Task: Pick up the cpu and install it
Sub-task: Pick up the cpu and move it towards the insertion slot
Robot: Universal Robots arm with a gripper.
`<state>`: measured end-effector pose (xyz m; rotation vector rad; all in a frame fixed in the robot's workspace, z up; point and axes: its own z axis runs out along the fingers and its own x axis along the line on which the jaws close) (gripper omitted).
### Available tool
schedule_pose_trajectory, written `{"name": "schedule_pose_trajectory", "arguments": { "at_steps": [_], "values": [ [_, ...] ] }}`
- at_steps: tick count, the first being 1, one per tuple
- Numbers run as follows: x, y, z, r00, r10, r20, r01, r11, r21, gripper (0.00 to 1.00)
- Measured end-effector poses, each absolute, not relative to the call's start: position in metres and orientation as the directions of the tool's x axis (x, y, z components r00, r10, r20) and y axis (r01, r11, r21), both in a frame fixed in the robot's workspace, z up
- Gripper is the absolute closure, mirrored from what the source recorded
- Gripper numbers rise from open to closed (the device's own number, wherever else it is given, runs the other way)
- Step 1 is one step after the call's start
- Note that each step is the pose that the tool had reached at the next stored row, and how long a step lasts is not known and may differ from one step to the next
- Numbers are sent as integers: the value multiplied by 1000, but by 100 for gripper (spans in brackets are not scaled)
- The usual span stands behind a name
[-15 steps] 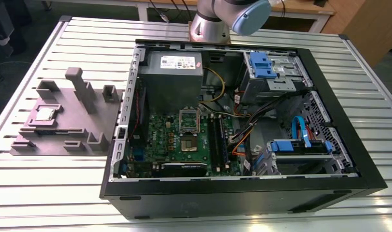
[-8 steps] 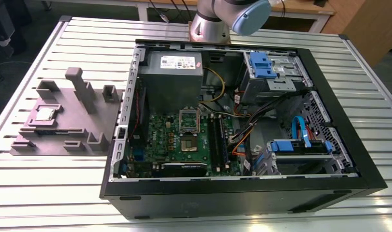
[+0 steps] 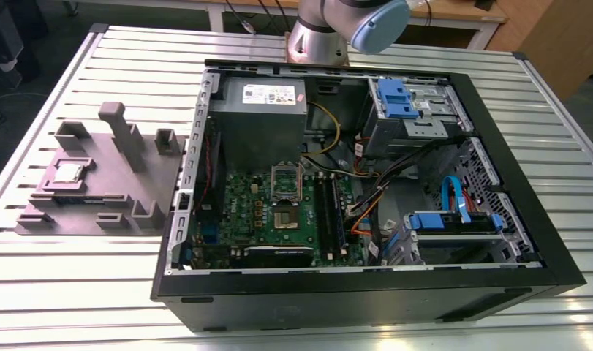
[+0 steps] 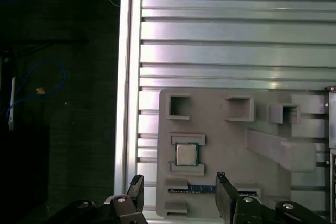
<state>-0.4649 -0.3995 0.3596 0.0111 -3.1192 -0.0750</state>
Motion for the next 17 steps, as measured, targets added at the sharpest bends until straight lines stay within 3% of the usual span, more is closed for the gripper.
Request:
{"name": "schedule_pose_trajectory", "arguments": {
  "at_steps": [17],
  "values": [
    [-465,-400,356,-1000,-8,21,-7,998,59,35]
  ]
}}
